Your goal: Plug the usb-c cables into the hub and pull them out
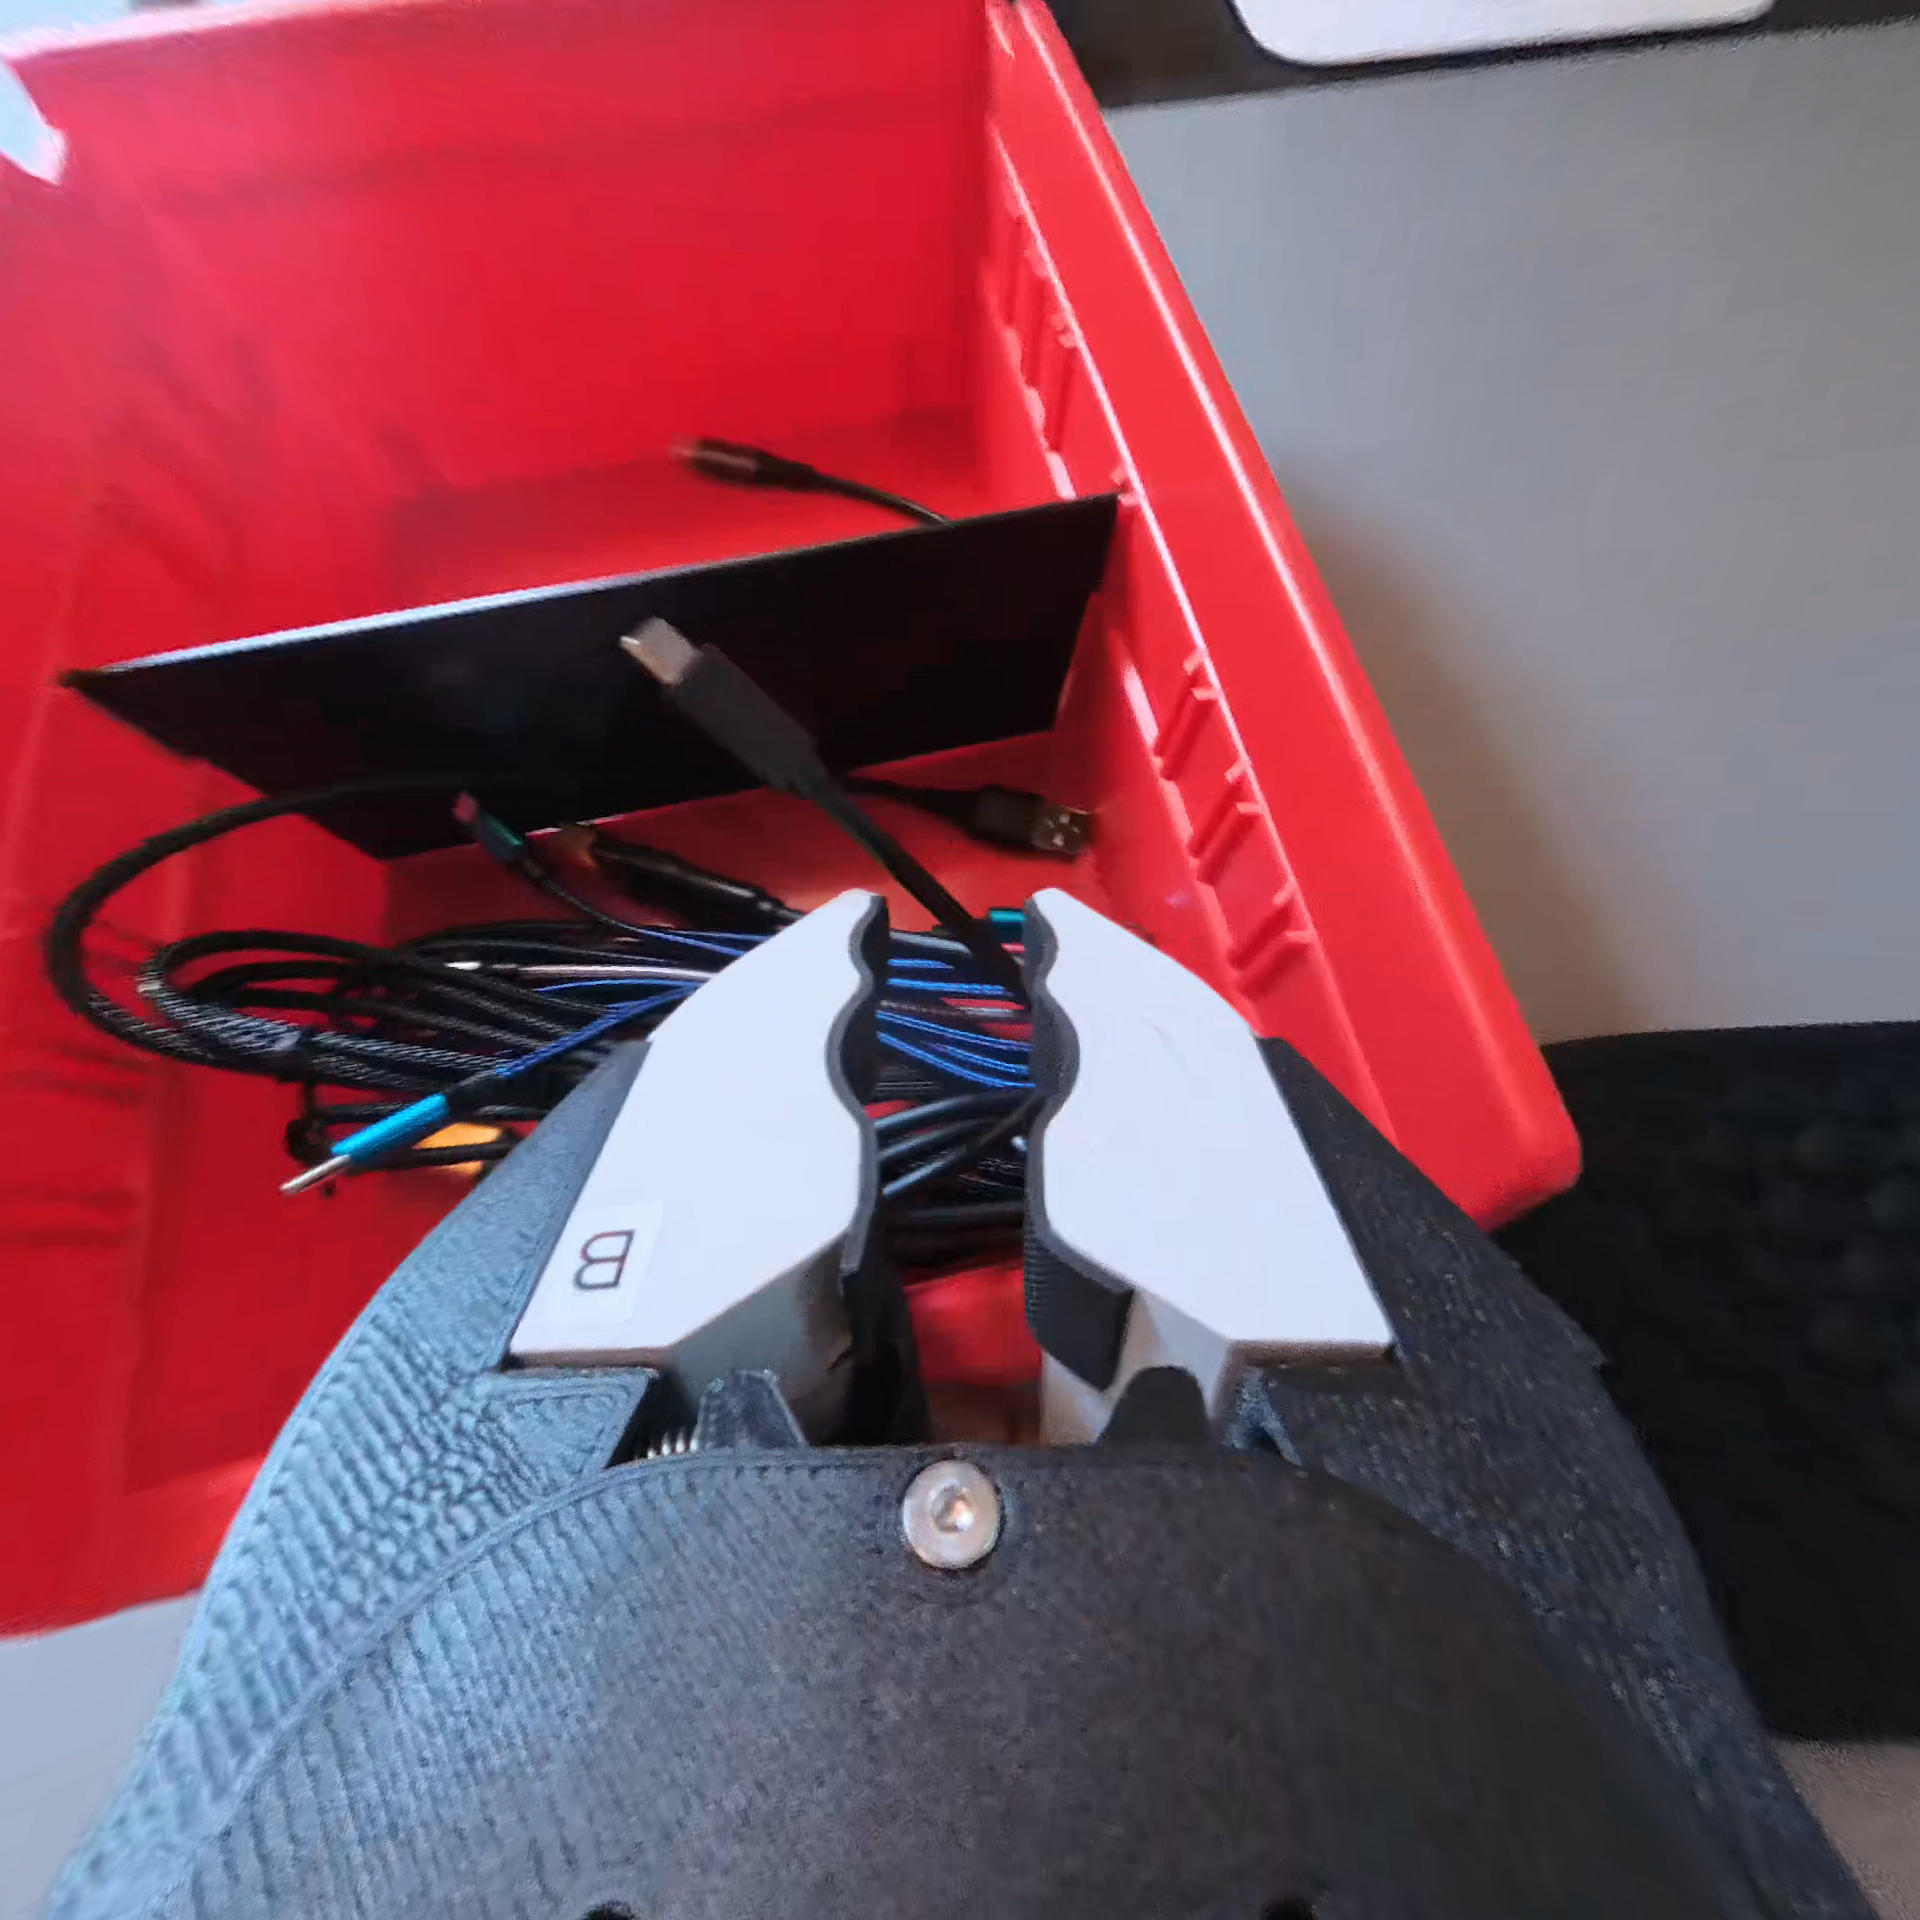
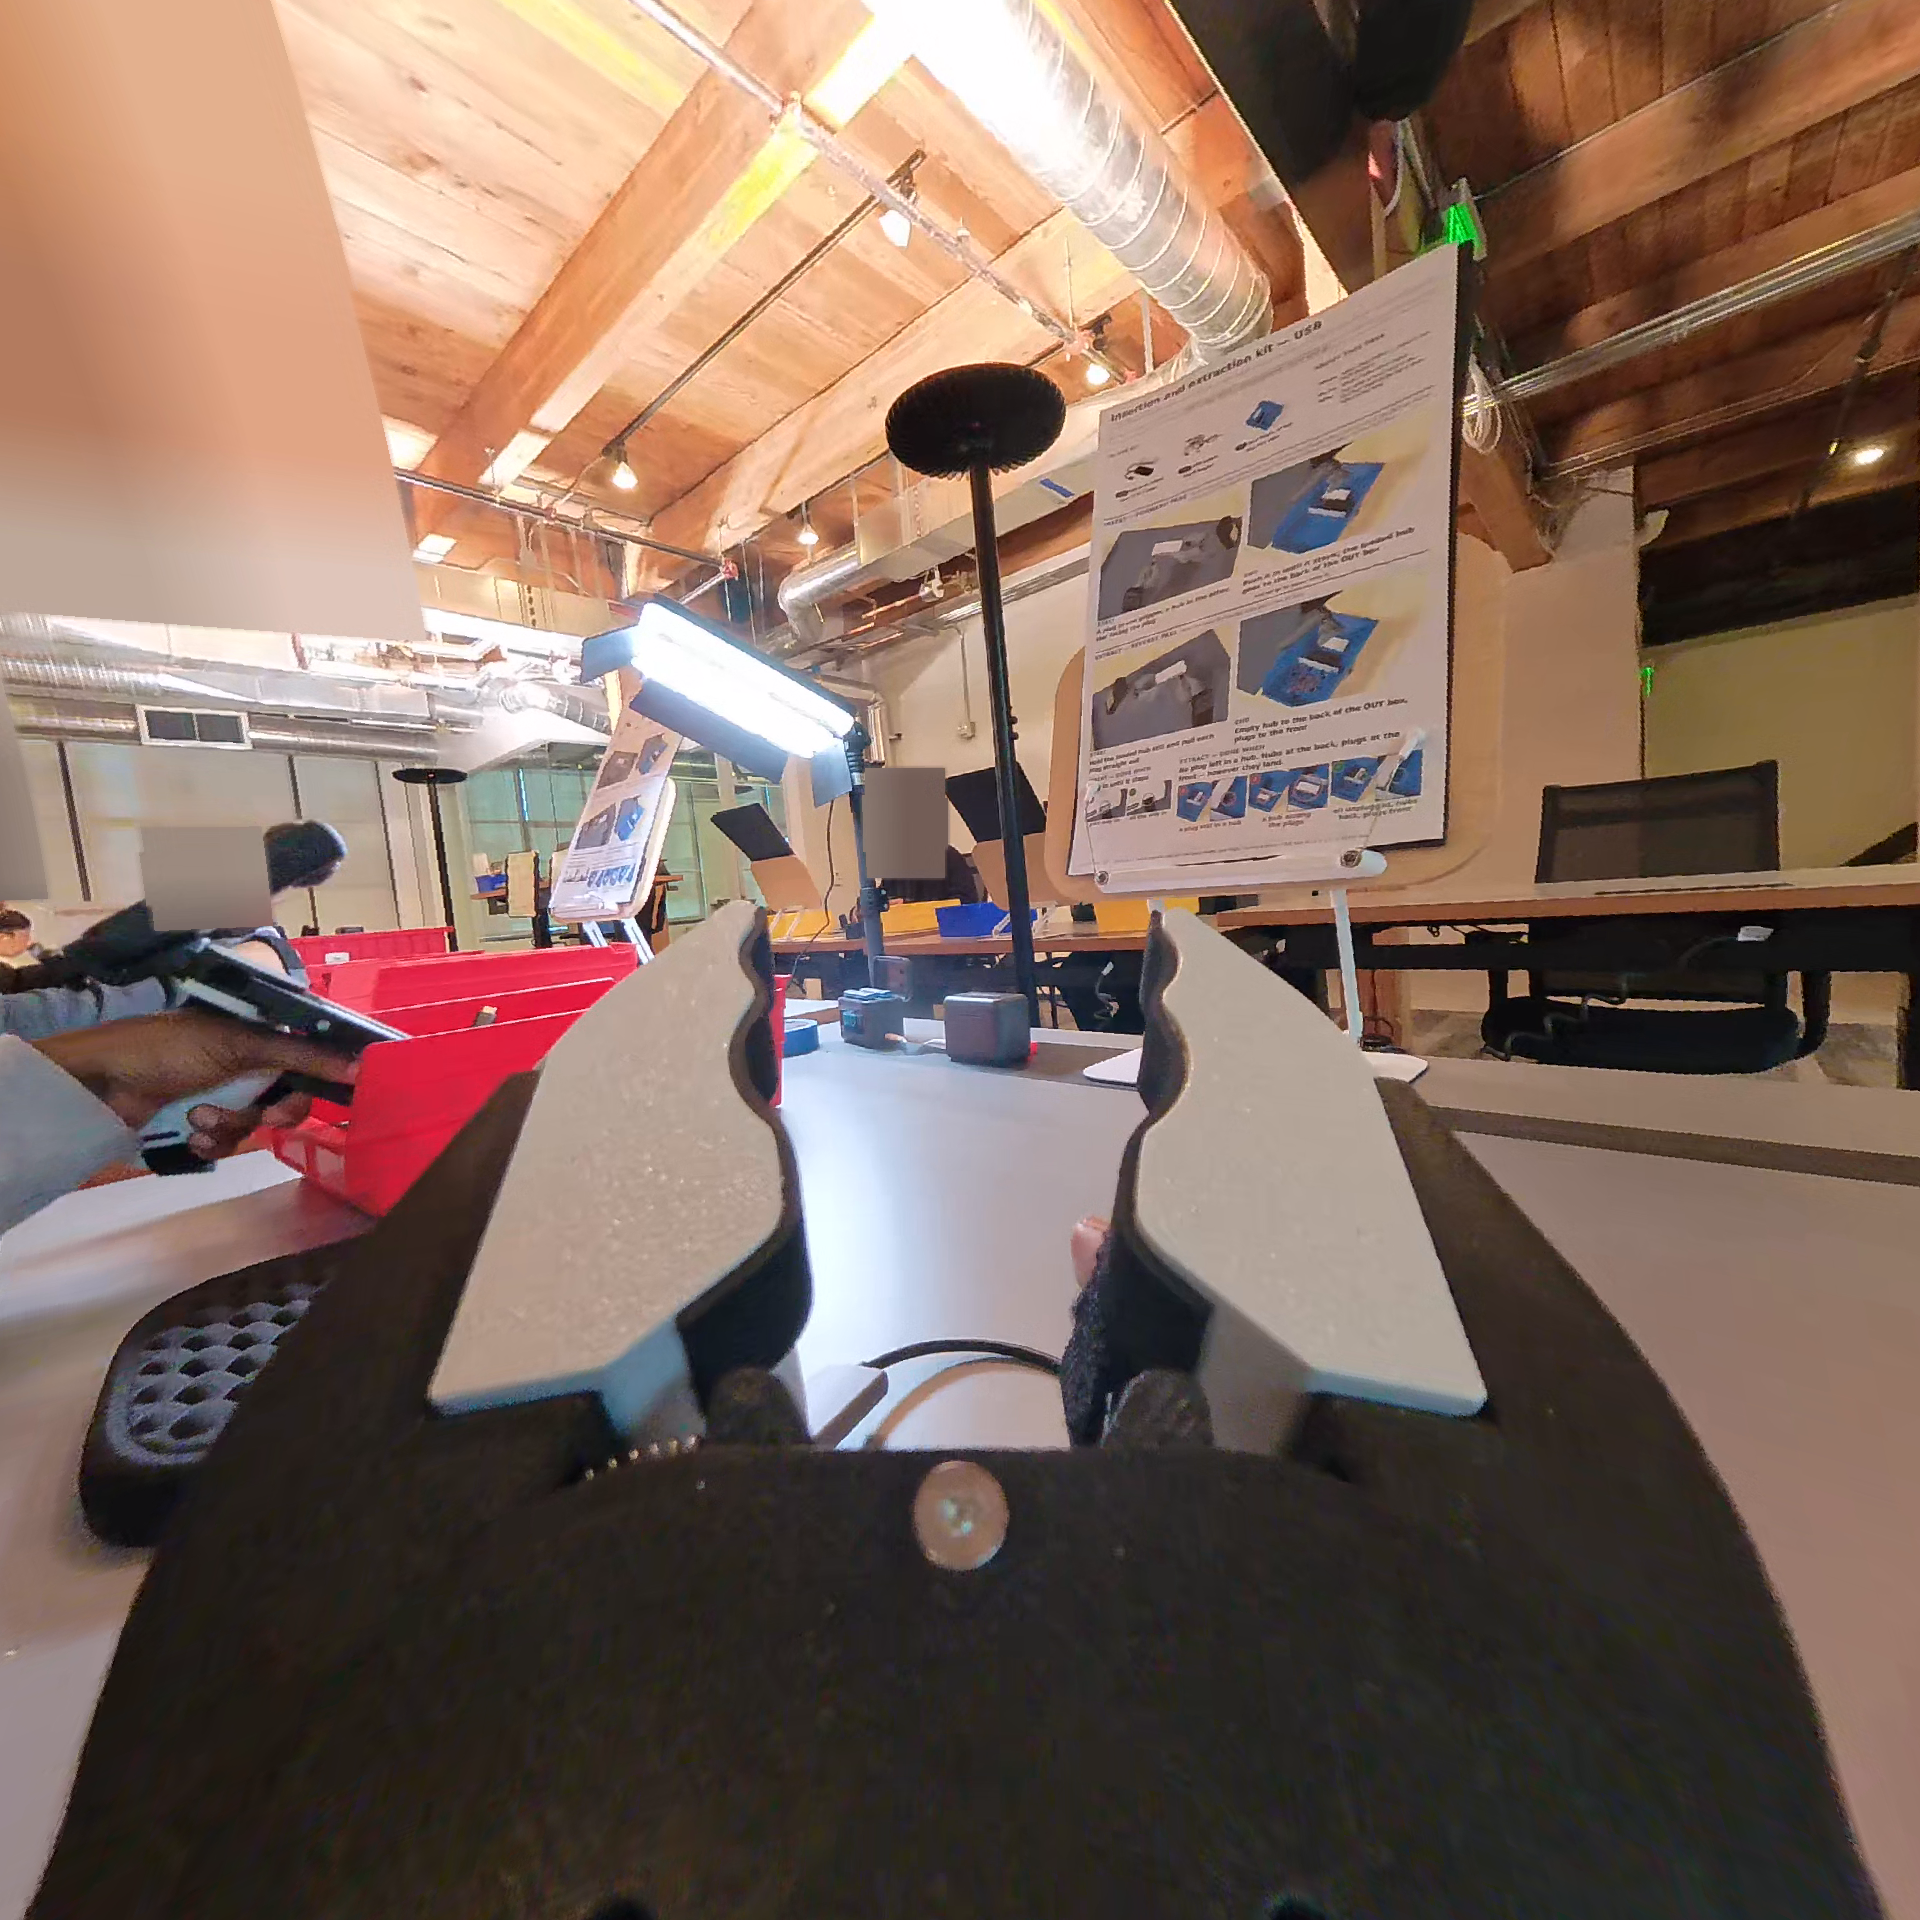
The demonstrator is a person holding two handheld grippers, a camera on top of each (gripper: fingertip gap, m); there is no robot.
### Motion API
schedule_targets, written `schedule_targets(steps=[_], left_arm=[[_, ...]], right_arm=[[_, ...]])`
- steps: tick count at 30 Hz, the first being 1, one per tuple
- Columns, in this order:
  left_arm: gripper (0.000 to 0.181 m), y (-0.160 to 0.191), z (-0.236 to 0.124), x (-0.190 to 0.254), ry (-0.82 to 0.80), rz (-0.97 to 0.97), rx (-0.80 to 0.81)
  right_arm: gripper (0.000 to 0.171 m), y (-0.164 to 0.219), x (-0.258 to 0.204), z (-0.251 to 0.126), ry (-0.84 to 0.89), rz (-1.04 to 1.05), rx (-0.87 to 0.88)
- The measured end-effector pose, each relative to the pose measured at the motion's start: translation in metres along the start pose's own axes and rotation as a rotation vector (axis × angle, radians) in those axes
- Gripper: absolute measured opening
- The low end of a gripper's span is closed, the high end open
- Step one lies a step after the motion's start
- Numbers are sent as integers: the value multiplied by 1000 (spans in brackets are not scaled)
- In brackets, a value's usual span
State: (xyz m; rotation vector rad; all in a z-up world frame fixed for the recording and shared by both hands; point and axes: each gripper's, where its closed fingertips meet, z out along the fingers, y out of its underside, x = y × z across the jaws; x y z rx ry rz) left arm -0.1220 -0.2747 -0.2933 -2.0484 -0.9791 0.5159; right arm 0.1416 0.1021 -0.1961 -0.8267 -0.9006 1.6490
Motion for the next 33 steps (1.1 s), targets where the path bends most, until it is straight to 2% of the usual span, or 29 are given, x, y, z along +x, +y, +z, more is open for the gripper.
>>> schedule_targets(steps=[2, 5, 11, 16, 21, 23, 25, 29, 33], left_arm=[[16, 4, 3, 4, 26, 20, -12], [12, -18, -10, 4, 31, 12, 119], [7, -75, -70, -13, 10, 13, 479], [6, -117, -107, -32, 38, 13, 645], [5, -168, -170, -16, 120, 61, 991], [5, -177, -187, 0, 125, 140, 1062], [5, -178, -190, 29, 173, 259, 1051], [5, -159, -164, 92, 277, 456, 871], [6, -135, -129, 135, 232, 663, 694]], right_arm=[[67, 0, 0, 0, 2, -1, -2], [66, 2, 0, 1, 4, -6, -8], [65, 2, 1, 1, 9, -2, -7], [64, 2, 1, 1, 11, -7, -9], [63, 3, 1, 2, 12, -7, -13], [63, 2, 1, 1, 13, -5, -10], [63, 3, 1, 2, 12, -6, -11], [62, 3, 1, 2, 15, -13, -13], [62, 3, -1, 2, 14, -26, -16]])
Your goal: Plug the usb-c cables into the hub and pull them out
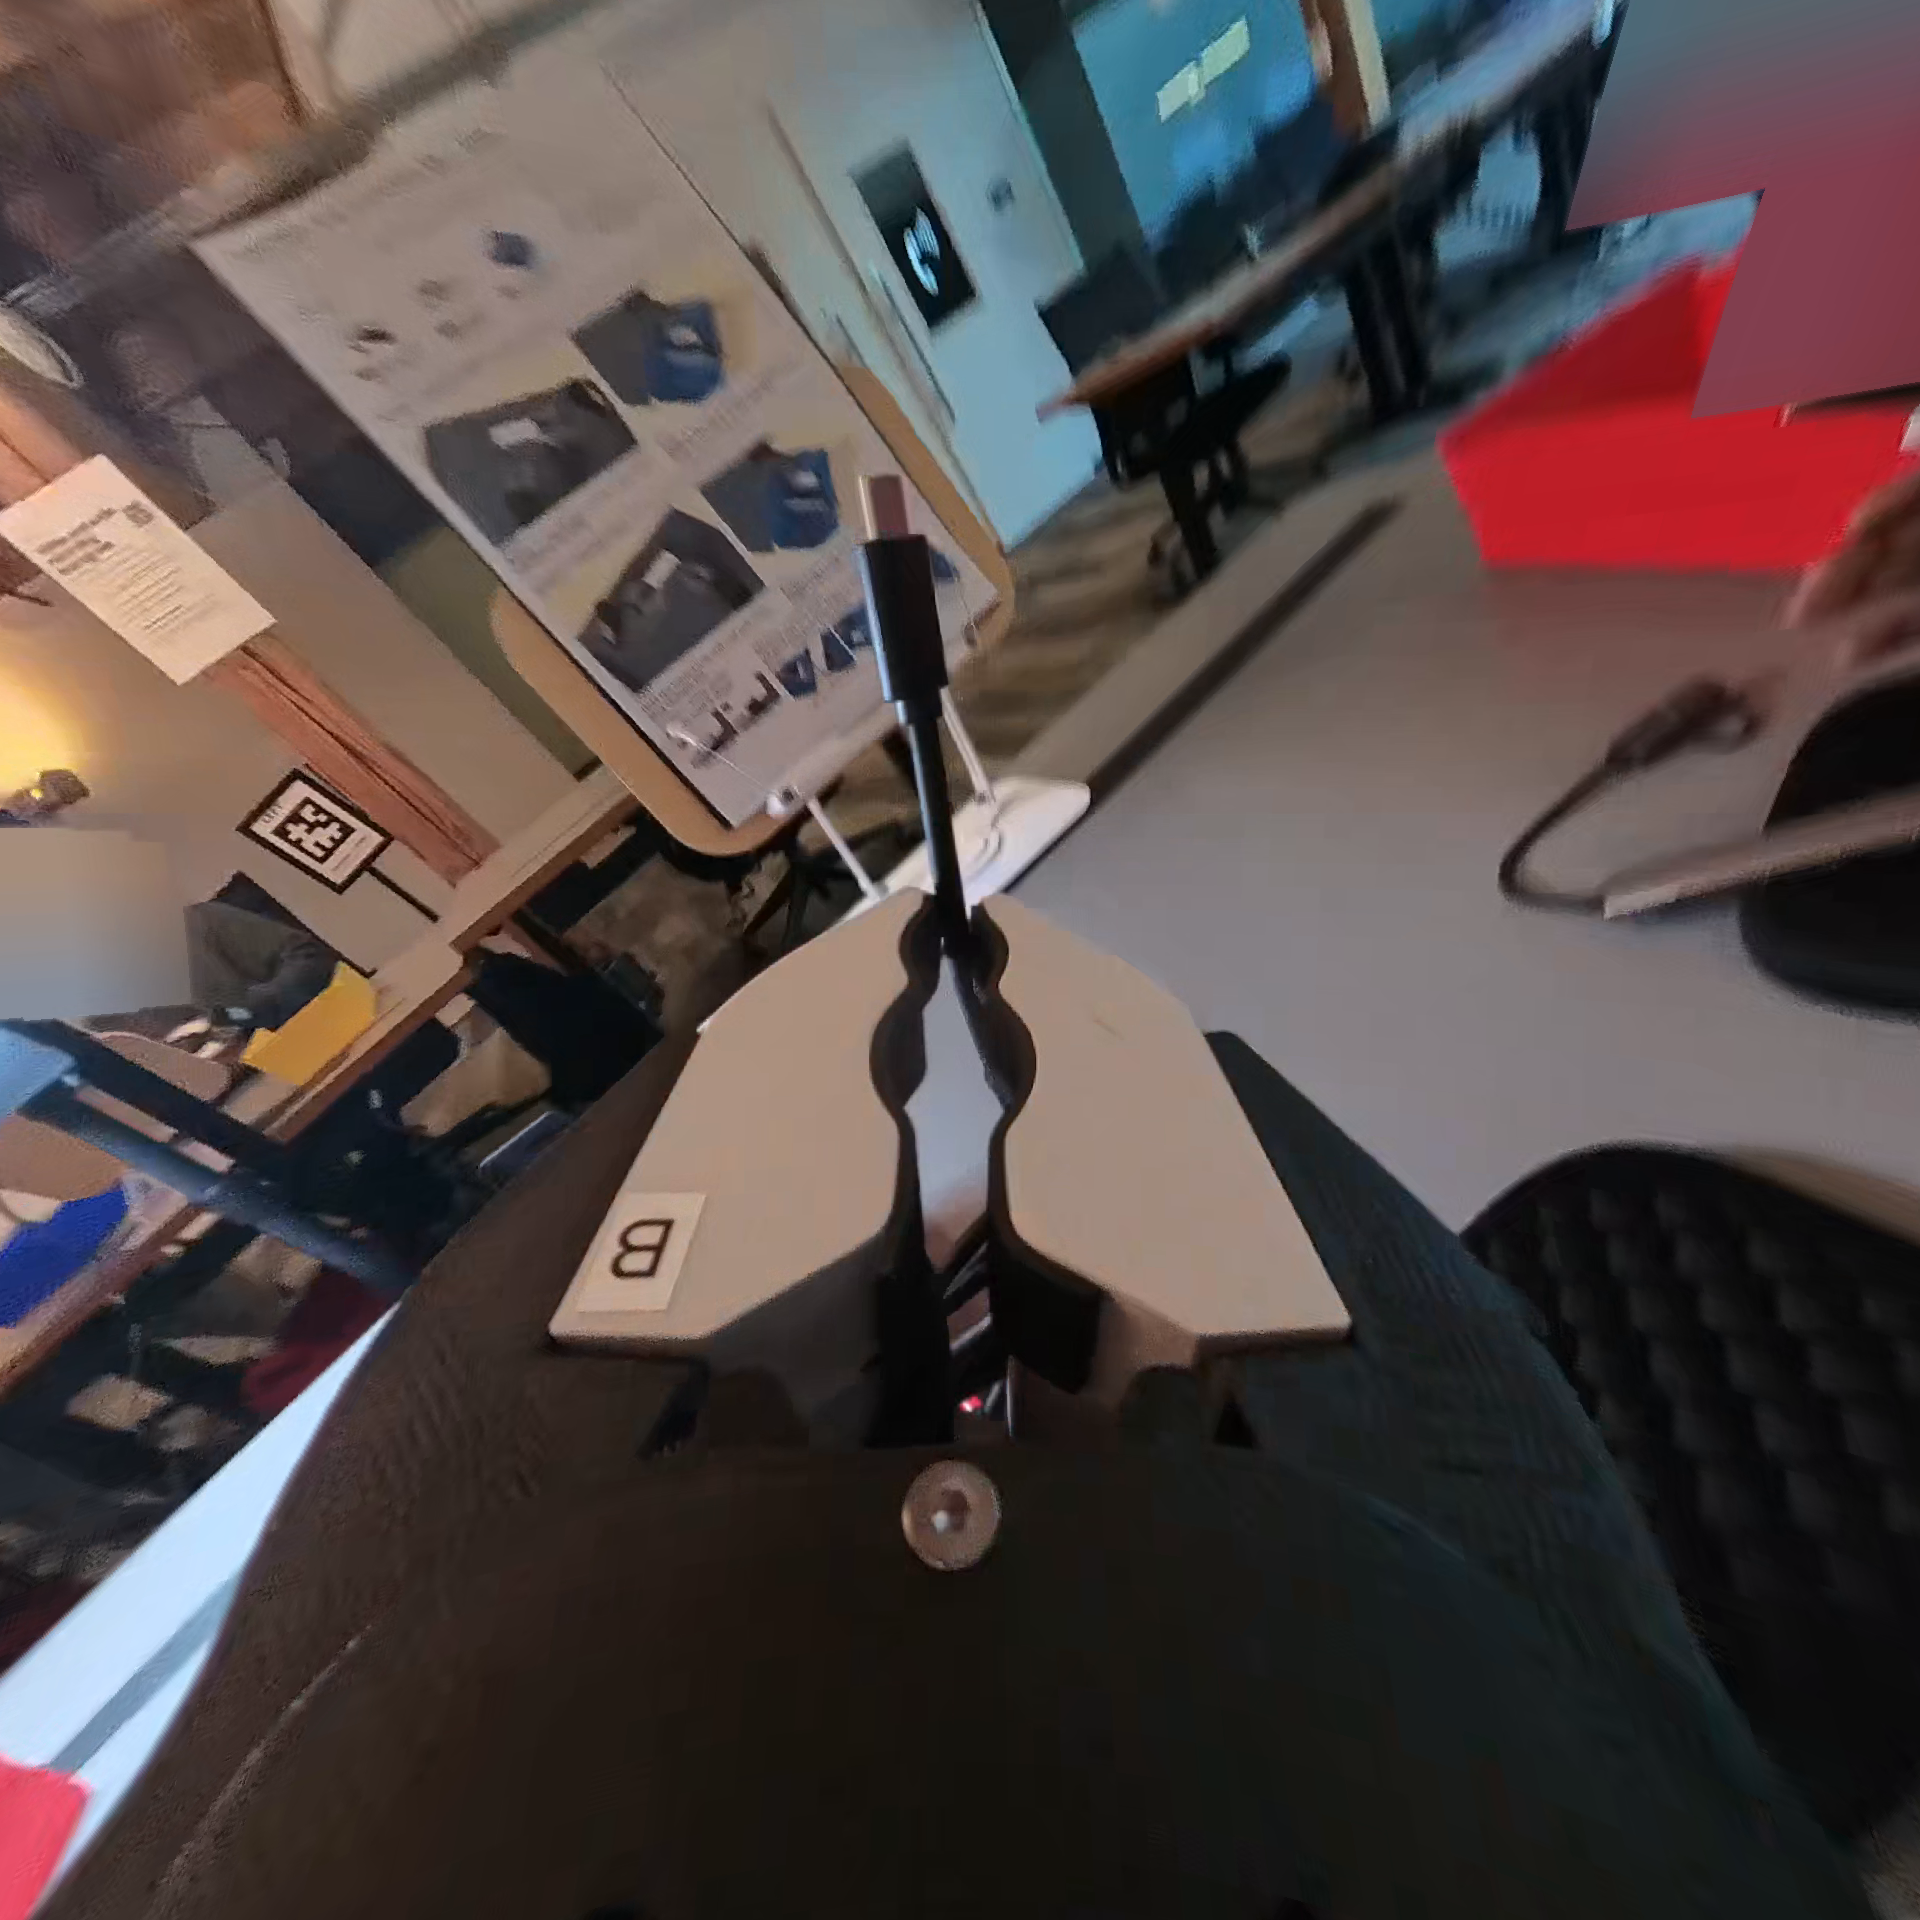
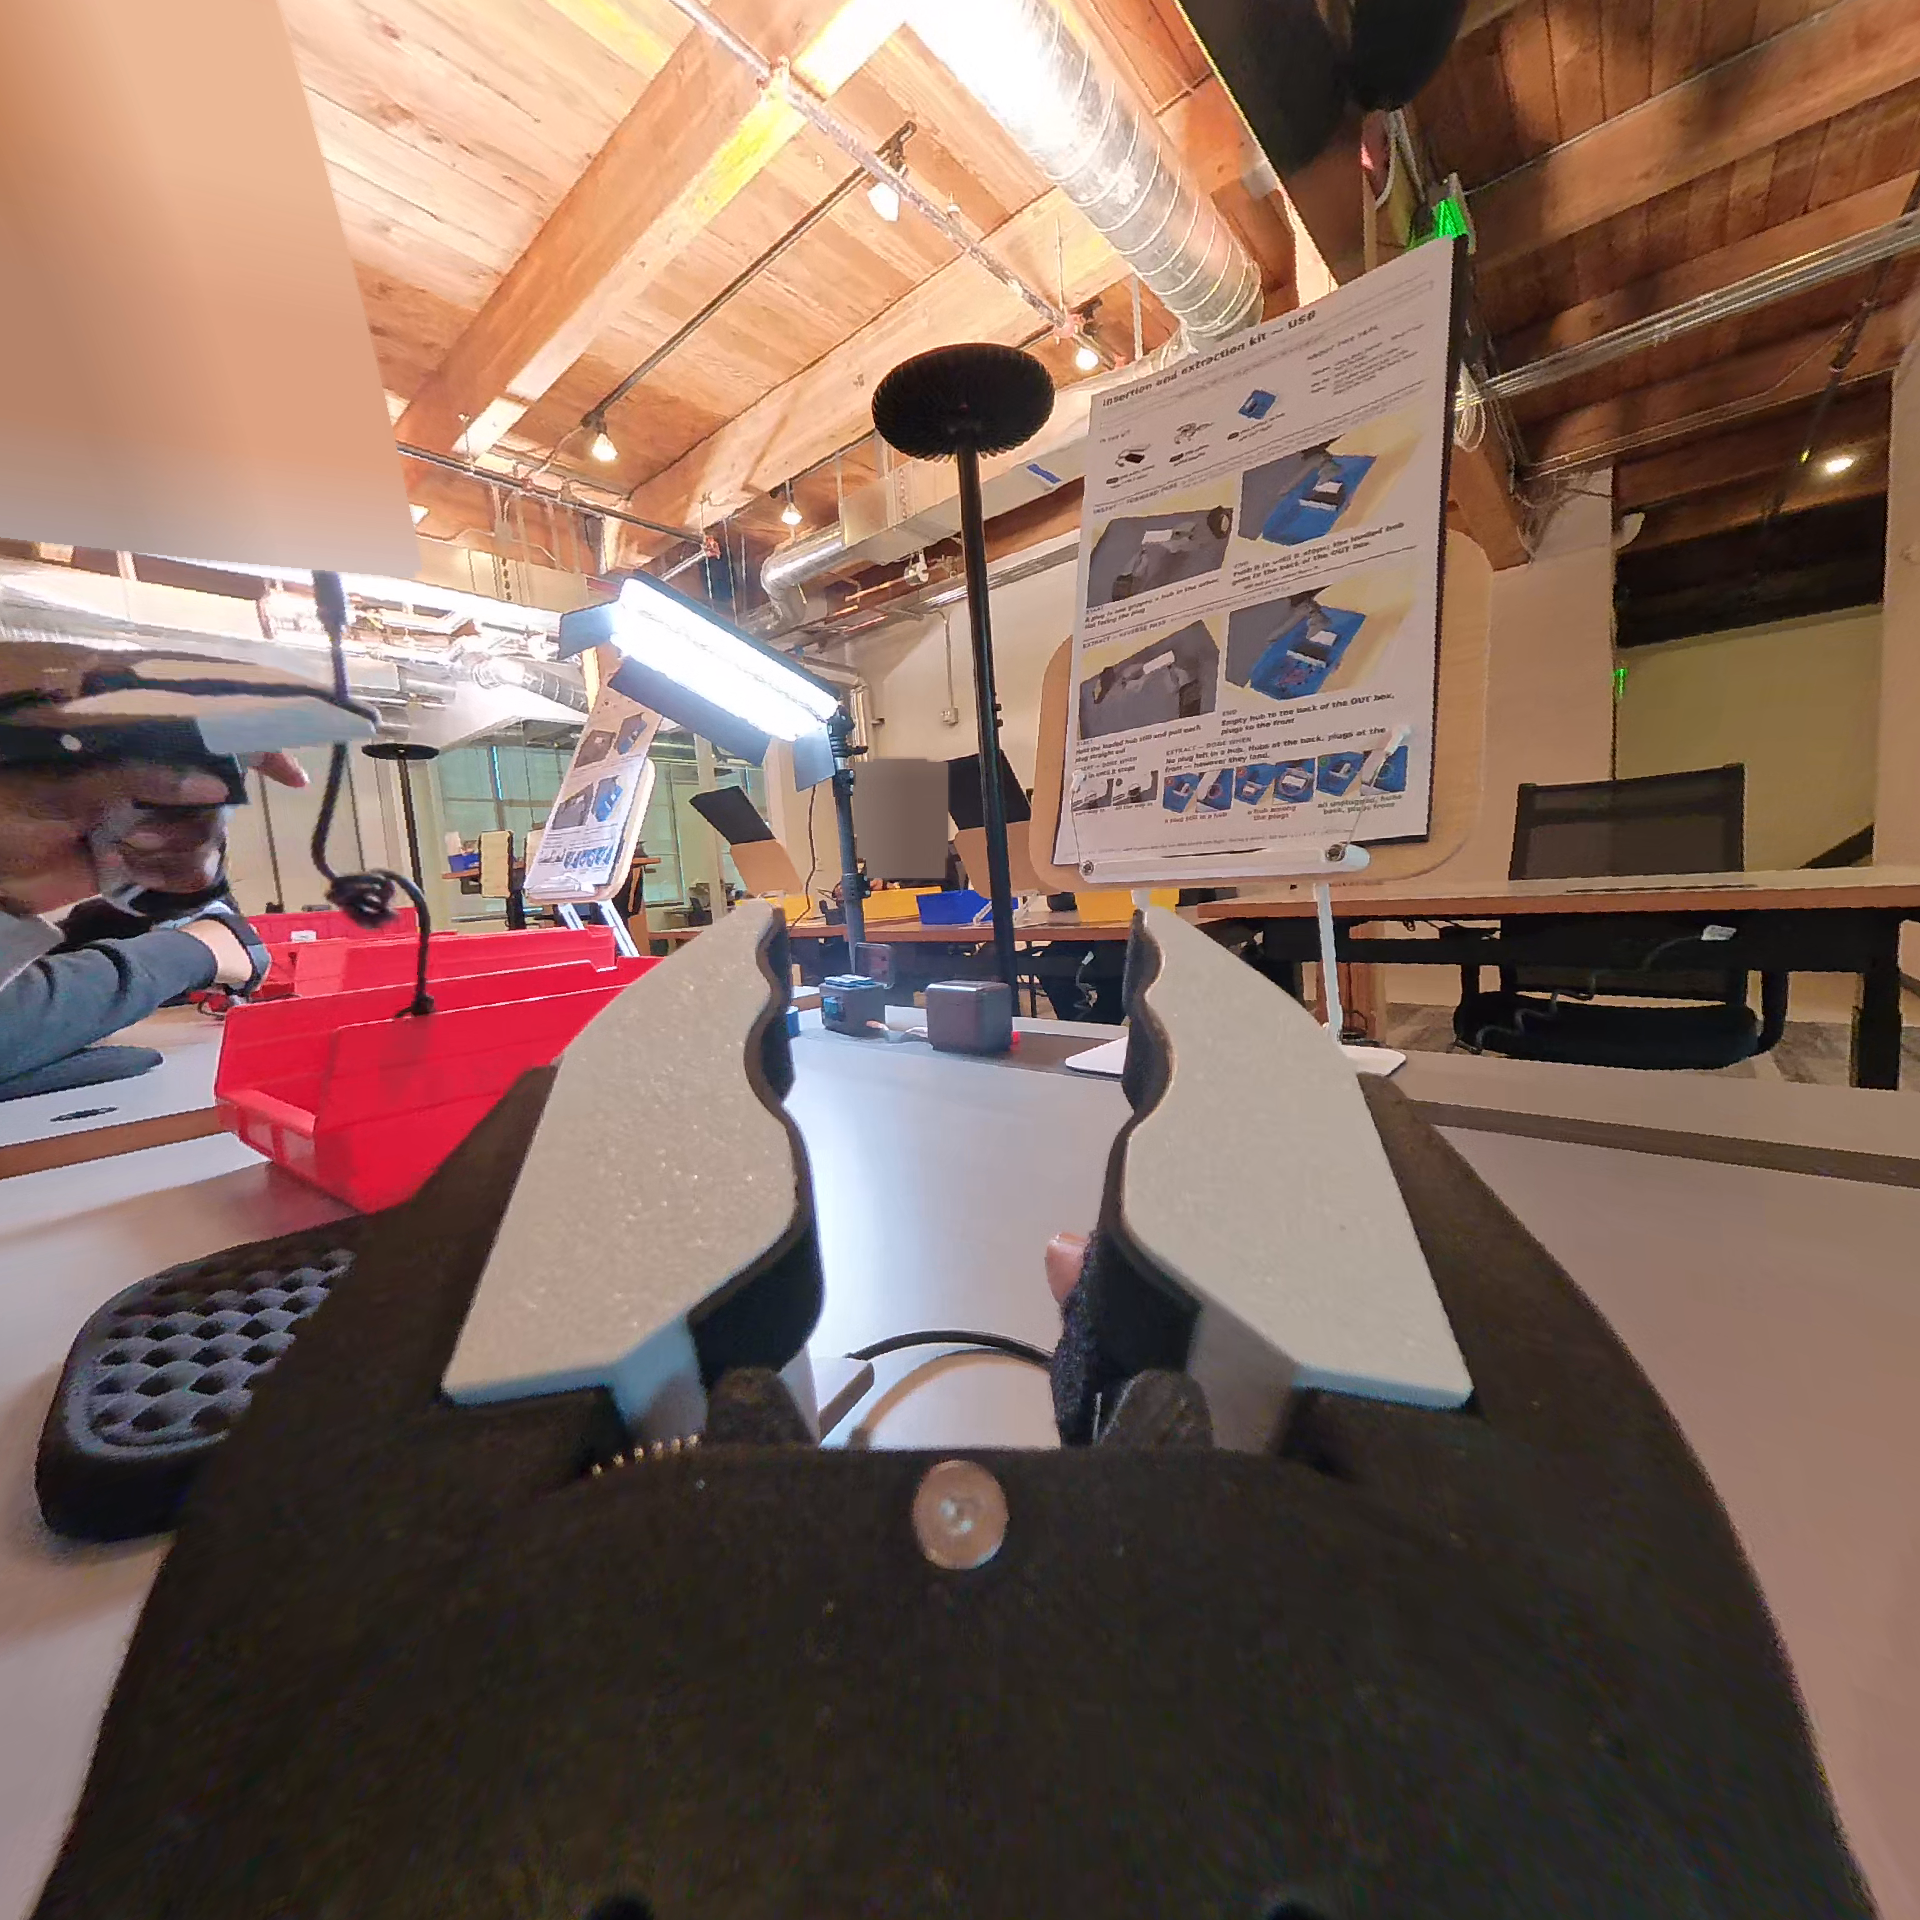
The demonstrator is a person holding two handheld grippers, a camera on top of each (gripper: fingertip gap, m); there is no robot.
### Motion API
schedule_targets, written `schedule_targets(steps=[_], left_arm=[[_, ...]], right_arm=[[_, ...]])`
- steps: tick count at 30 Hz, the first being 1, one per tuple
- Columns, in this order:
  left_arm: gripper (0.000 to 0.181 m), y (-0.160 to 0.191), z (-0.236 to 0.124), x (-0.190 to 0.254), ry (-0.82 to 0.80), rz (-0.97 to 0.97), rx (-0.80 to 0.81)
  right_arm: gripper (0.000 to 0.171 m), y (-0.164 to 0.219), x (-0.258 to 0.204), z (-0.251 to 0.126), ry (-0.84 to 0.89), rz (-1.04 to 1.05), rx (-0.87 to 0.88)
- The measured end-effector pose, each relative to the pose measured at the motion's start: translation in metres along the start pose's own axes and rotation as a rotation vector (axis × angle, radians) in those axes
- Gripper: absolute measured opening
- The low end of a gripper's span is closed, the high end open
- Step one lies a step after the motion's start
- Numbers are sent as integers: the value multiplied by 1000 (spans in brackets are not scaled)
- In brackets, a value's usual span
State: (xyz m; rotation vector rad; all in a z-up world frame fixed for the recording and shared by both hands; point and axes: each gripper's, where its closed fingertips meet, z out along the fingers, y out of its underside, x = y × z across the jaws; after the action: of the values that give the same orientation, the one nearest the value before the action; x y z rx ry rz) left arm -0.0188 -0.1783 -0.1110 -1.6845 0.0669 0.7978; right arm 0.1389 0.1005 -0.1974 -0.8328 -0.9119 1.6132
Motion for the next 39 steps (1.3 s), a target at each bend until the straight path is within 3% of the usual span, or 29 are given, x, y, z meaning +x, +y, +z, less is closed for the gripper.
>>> schedule_targets(steps=[5, 10, 12, 15, 17, 22, 28, 32, 36, 39], left_arm=[[5, 20, 29, 44, -11, 278, -145], [5, 27, 51, 82, -125, 523, -149], [5, 33, 59, 102, -115, 579, -150], [5, 46, 69, 130, -11, 617, -170], [5, 47, 70, 144, 50, 634, -161], [5, 52, 74, 162, 100, 677, -174], [6, 60, 79, 167, 69, 651, -208], [6, 63, 81, 171, 57, 662, -225], [6, 65, 82, 174, 54, 664, -233], [6, 62, 82, 170, 19, 624, -208]], right_arm=[[51, 1, -7, 4, -8, -71, -27], [28, 12, -32, 23, -11, -244, -171], [24, 14, -59, 30, -86, -220, -240], [31, 27, -113, 30, -336, -215, -395], [35, 42, -126, 30, -376, -257, -506], [36, 61, -158, 30, -437, 112, -648], [34, 61, -158, 43, -284, 596, -660], [33, 70, -154, 47, -225, 597, -655], [11, 82, -151, 46, -185, 495, -682], [7, 83, -142, 48, -148, 444, -656]])
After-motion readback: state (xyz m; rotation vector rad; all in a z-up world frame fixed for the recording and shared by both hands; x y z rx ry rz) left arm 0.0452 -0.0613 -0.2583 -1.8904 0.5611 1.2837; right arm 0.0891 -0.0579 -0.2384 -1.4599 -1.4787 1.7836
